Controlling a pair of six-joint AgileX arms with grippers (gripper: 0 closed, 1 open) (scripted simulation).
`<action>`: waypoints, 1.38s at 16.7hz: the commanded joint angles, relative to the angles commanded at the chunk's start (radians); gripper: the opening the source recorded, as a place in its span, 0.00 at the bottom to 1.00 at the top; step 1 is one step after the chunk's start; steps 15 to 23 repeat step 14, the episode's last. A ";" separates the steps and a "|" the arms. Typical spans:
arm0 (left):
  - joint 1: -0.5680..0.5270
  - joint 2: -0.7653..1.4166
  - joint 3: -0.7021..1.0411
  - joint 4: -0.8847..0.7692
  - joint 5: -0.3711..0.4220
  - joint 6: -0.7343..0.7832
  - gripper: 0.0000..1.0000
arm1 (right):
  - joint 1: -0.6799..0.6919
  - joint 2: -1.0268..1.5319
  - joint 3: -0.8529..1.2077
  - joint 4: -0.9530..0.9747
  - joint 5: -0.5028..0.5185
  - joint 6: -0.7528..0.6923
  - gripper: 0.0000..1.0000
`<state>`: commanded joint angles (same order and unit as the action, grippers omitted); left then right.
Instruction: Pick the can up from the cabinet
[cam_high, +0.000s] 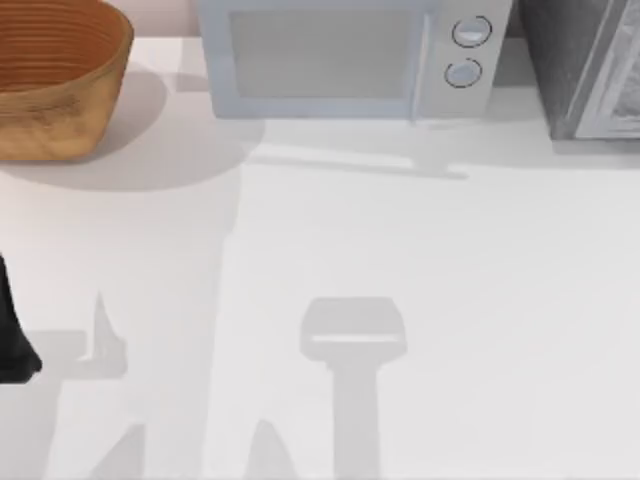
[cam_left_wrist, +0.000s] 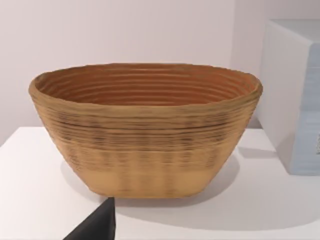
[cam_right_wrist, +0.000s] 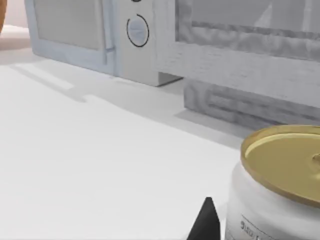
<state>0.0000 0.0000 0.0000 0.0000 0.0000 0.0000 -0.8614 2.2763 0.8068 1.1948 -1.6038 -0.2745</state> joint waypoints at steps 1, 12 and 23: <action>0.000 0.000 0.000 0.000 0.000 0.000 1.00 | 0.000 0.000 0.000 0.000 0.000 0.000 0.45; 0.000 0.000 0.000 0.000 0.000 0.000 1.00 | 0.000 0.000 0.000 0.000 0.000 0.000 1.00; 0.000 0.000 0.000 0.000 0.000 0.000 1.00 | 0.000 0.000 0.000 0.000 0.000 0.000 1.00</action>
